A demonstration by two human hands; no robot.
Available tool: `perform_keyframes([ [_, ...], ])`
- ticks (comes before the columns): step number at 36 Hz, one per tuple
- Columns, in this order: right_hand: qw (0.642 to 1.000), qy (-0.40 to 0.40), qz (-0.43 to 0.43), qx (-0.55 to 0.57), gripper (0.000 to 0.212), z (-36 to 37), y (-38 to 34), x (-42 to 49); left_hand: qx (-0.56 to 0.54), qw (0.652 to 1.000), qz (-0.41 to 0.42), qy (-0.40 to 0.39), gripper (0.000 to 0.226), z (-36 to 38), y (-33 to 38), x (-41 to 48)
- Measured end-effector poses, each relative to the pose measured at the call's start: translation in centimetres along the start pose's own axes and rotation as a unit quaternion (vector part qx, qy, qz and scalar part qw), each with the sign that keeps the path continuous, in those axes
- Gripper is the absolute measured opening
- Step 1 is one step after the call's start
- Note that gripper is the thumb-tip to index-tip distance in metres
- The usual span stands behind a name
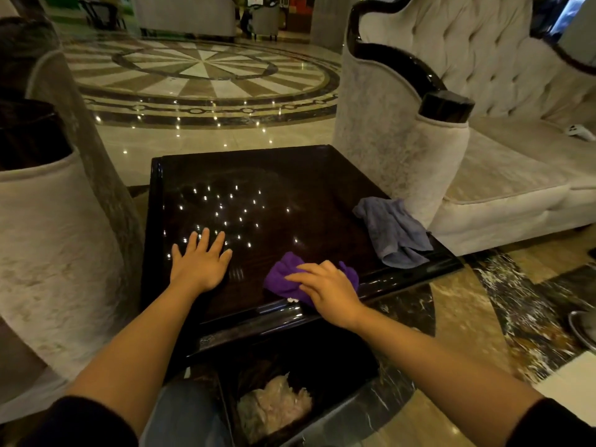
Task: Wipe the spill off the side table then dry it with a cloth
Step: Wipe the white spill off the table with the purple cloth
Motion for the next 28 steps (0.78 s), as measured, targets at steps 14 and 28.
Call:
perform_keyframes([
  [14, 0.995, -0.031, -0.057, 0.074, 0.028, 1.4, -1.6, -7.5, 0.007, 1.0, -0.002, -0.002, 0.057, 0.2, 0.2, 0.3],
  [28, 0.956, 0.003, 0.046, 0.289, 0.028, -1.0, -1.4, -4.9, 0.049, 0.969, 0.12, 0.212, 0.049, -4.0, 2.5, -8.3],
])
Point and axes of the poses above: each hand's wrist, its own x-axis towards the middle knuckle, its own z-axis out of the palm, y = z × x, the point moved 1 cm from there along x, towards the middle knuckle, and after that the axes turned 3 degrees about -x, right-handed, at the moved point
